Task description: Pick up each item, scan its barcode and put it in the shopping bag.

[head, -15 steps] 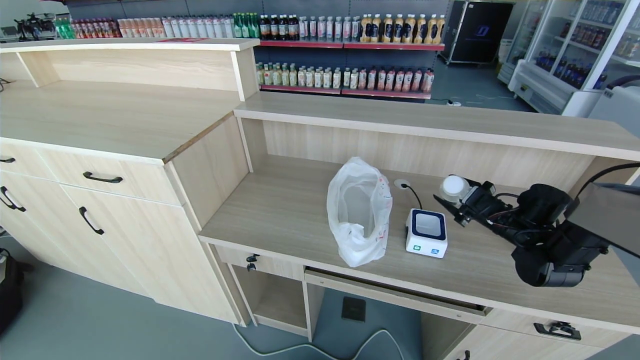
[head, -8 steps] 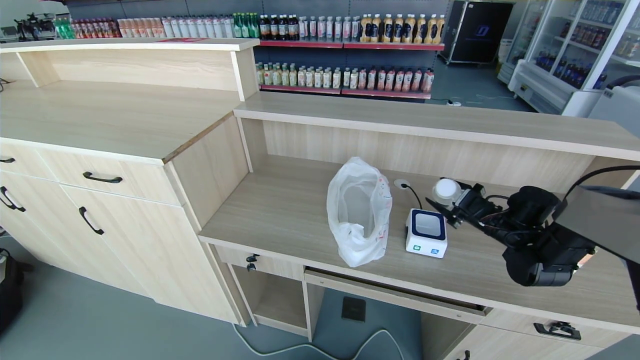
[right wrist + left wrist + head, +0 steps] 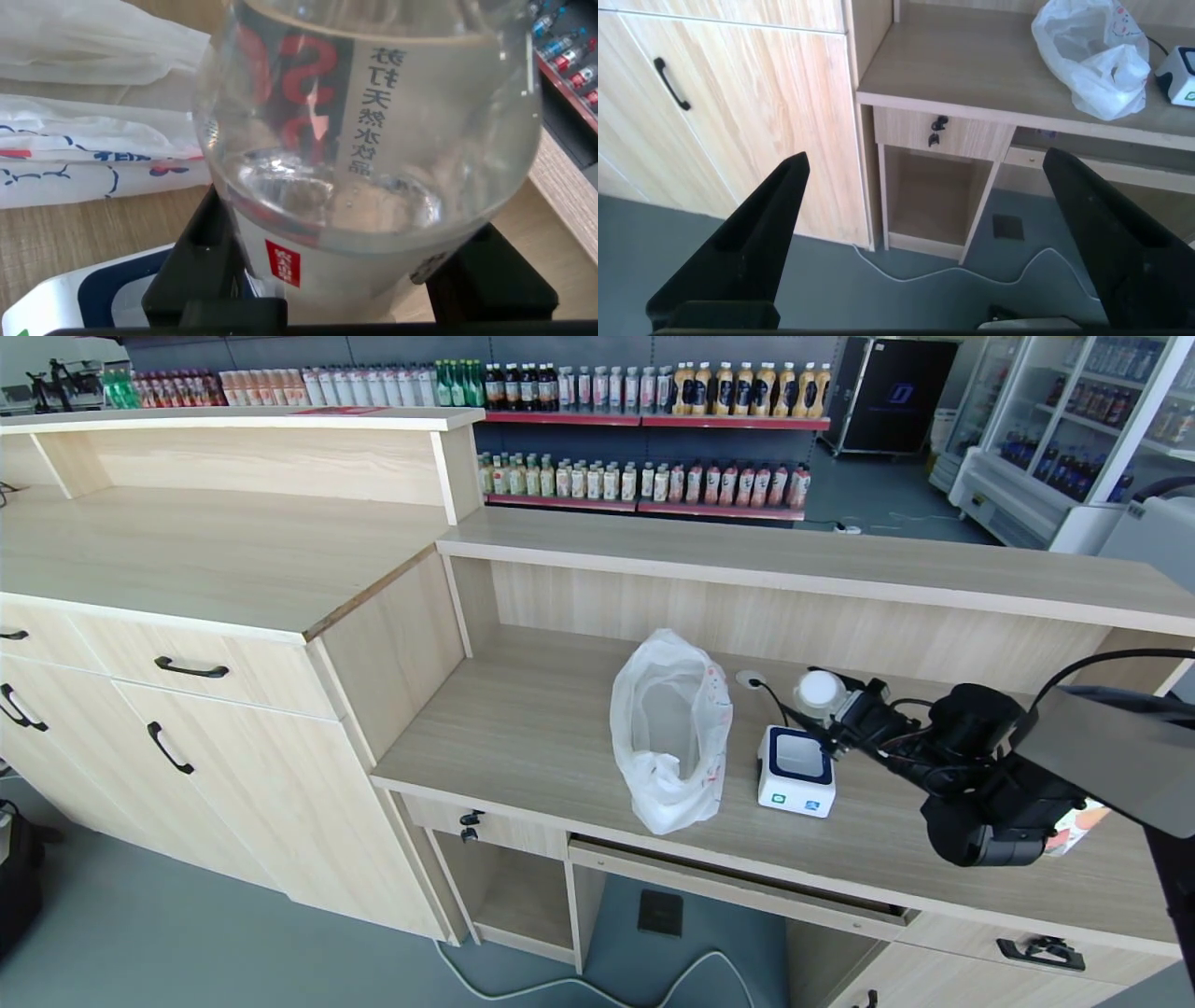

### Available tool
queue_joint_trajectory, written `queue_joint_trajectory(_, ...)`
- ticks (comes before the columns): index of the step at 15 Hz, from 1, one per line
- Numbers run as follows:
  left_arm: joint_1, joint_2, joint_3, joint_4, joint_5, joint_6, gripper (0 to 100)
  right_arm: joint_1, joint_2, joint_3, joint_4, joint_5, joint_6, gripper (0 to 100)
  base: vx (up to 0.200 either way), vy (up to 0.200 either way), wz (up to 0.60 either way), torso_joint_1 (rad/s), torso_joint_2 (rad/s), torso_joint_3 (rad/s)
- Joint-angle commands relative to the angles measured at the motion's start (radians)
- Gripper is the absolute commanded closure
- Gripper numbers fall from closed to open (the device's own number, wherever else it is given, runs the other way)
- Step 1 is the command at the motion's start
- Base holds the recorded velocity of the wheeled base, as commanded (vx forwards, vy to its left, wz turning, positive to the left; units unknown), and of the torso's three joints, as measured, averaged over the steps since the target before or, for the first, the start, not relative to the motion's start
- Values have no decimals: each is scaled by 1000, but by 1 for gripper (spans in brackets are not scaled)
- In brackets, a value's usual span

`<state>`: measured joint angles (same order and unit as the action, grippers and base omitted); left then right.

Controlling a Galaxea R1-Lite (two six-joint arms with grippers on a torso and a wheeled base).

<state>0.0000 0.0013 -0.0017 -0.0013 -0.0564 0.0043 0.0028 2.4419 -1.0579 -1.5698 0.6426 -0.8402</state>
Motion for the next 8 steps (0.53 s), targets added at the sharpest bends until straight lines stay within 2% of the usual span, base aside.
queue_joint_trajectory(1, 0, 0, 0, 0, 0, 0, 0, 6, 9, -7, -1, 0, 0, 100, 0, 0, 0, 0, 0, 0)
queue_joint_trajectory(8, 0, 0, 0, 0, 0, 0, 0, 23, 39, -40, -1, -1, -3, 100, 0, 0, 0, 0, 0, 0)
